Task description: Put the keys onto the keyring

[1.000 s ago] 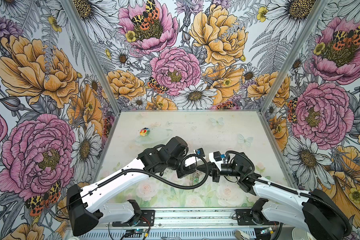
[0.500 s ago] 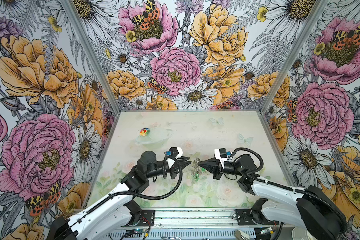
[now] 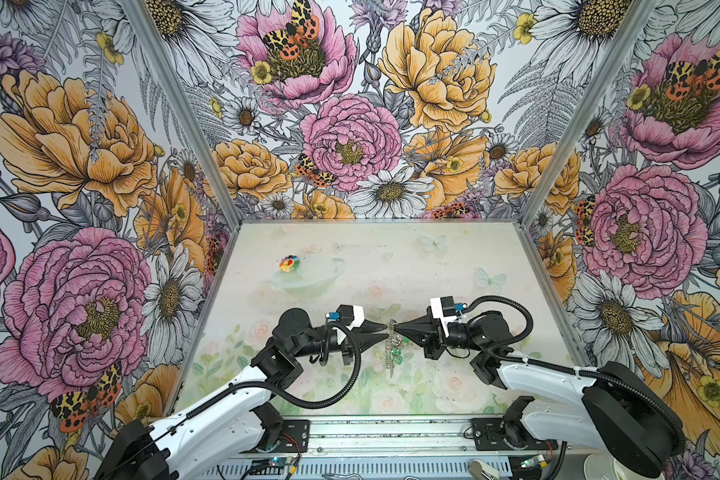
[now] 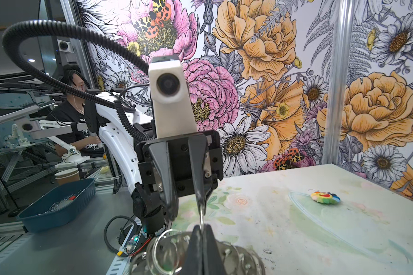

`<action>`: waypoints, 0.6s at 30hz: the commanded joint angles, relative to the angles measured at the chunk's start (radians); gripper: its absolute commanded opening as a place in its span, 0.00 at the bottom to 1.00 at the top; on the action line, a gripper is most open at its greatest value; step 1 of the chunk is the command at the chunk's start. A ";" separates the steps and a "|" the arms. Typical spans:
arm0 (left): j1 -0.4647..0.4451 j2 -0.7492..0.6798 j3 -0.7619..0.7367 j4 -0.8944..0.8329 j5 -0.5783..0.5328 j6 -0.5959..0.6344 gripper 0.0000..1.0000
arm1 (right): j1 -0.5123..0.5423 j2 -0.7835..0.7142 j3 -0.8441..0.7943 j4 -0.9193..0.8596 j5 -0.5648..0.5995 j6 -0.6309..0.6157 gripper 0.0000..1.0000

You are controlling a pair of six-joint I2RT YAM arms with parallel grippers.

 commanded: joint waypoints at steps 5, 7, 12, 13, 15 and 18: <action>-0.006 0.022 0.000 0.080 0.030 0.000 0.20 | 0.033 -0.001 0.029 0.069 0.009 0.003 0.00; -0.006 0.025 0.002 0.081 0.031 -0.001 0.18 | 0.037 -0.001 0.031 0.070 0.010 0.001 0.00; -0.006 0.033 0.001 0.076 0.039 -0.005 0.15 | 0.039 -0.005 0.032 0.069 0.016 0.000 0.00; -0.006 0.034 0.004 0.071 0.040 -0.006 0.14 | 0.039 -0.005 0.033 0.069 0.016 -0.001 0.00; -0.006 0.041 0.006 0.070 0.048 -0.008 0.11 | 0.040 -0.003 0.035 0.069 0.016 0.000 0.00; -0.006 0.054 0.019 0.060 0.049 -0.014 0.08 | 0.040 0.001 0.036 0.069 0.018 -0.005 0.00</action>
